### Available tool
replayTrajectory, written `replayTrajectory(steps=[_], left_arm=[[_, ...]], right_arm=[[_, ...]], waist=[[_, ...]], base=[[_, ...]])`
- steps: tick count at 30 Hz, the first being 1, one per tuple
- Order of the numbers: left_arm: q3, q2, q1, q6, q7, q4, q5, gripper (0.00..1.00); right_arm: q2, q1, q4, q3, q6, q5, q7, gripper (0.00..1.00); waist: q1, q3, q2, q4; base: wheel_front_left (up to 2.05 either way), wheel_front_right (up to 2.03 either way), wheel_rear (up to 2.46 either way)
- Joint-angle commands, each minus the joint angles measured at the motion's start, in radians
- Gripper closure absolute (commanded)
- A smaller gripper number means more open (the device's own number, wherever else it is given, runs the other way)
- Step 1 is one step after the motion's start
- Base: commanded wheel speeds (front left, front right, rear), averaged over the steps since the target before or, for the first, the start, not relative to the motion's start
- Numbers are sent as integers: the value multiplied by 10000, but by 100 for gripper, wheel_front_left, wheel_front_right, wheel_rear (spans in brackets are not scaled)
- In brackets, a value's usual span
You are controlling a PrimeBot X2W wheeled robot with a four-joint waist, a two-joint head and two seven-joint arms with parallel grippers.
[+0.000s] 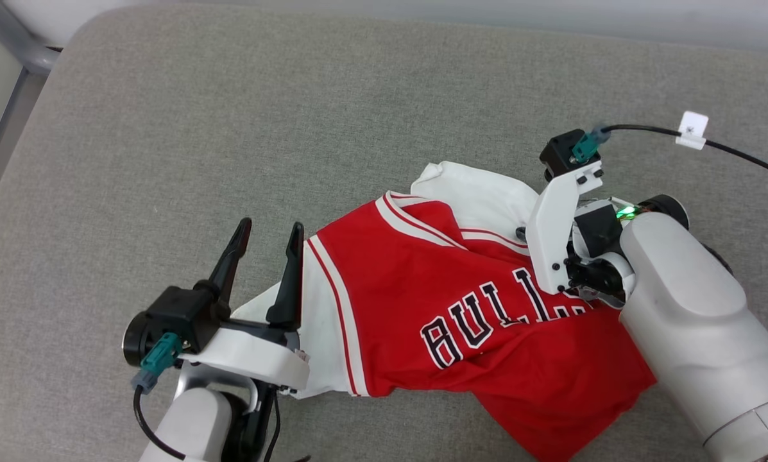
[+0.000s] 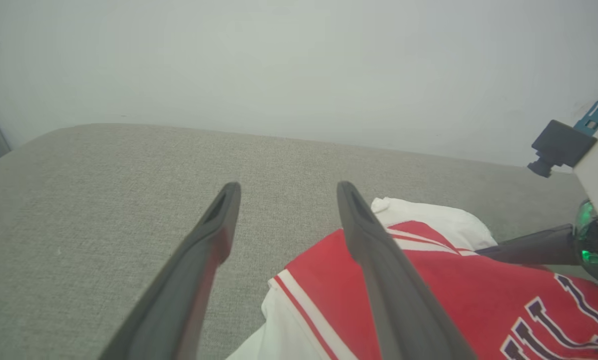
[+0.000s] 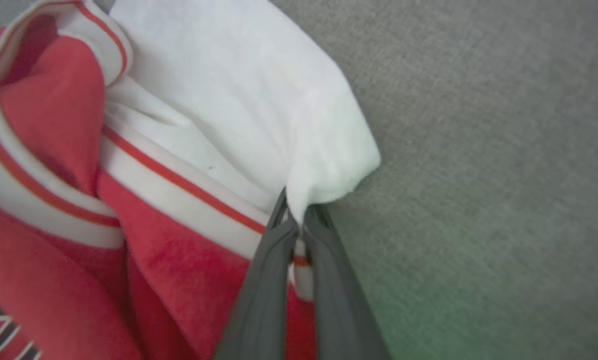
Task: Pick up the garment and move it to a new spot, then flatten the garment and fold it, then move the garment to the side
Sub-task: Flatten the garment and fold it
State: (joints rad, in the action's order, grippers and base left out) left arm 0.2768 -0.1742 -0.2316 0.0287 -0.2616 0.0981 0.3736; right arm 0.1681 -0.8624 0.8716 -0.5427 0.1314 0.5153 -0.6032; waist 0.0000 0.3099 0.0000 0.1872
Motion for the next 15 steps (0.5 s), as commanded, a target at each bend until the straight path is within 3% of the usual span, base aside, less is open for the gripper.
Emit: replayTrajectory(steps=[1, 5, 15], left_arm=[[-32, 6, 141, -5, -47, 146, -18, 0], [-99, -106, 443, -7, -12, 701, 142, 0], [-275, -343, 1258, 269, 277, 879, 357, 0]], right_arm=[[89, 241, 214, -89, -14, 90, 174, 100], [565, 365, -436, 199, -15, 346, 1615, 100], [1732, 2981, -2005, 1756, -12, 306, 2670, 100]], waist=[[0, -120, 0, -93], [0, -706, 0, -529], [0, -1666, 0, -1549]], base=[[0, 0, 0], [0, 0, 0], [0, 0, 0]])
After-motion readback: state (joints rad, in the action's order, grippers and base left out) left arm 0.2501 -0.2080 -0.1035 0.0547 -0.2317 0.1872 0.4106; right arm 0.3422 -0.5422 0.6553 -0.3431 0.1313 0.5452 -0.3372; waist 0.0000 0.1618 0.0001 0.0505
